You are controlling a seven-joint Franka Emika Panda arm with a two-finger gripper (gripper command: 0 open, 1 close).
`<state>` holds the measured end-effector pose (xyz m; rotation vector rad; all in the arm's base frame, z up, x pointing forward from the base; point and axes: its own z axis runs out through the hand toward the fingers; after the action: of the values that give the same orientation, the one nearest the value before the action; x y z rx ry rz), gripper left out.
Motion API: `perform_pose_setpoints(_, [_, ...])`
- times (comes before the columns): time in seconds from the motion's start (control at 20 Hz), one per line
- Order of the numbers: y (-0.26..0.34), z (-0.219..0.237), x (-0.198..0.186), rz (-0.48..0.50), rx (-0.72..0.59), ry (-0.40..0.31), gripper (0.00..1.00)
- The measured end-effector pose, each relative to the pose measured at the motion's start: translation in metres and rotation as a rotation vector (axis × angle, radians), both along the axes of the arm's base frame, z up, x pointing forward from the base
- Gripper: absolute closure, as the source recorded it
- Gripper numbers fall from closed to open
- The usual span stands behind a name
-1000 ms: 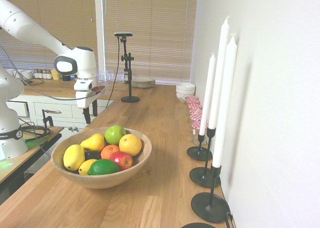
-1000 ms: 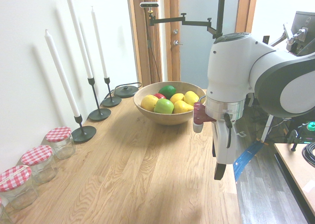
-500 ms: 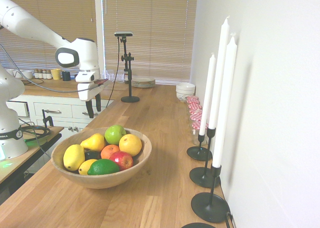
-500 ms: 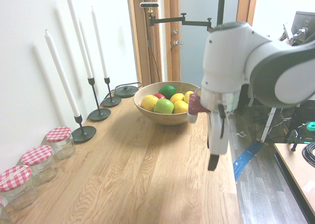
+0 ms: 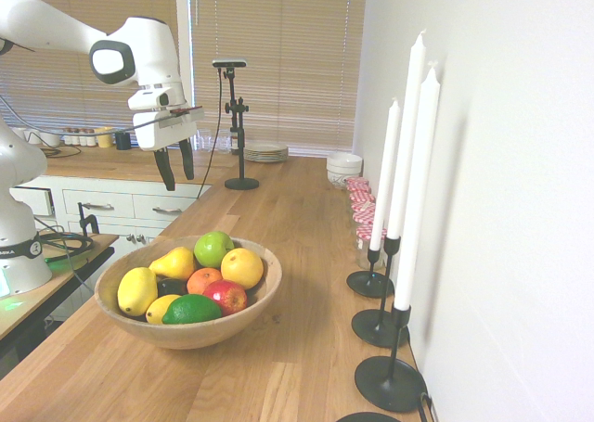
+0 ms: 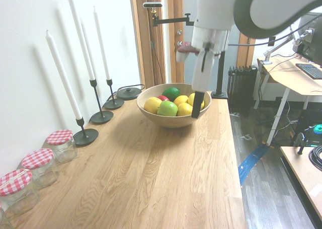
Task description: Take green apple out of the basket
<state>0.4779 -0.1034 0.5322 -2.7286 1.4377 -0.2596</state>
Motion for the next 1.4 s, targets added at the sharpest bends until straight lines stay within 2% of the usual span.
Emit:
perform_pose_setpoints(0.5, [-0.095,0.009,0.066,-0.064,0.013,0.022,0.0])
perform_pose_setpoints(0.85, [-0.11,-0.01,0.116,-0.064,0.028,0.065,0.0])
perform_pose_setpoints(1.05, [-0.116,-0.035,0.121,-0.074,0.041,0.099,0.0])
perform_pose_setpoints(1.4, [-0.135,-0.06,0.111,-0.102,0.072,0.12,0.0])
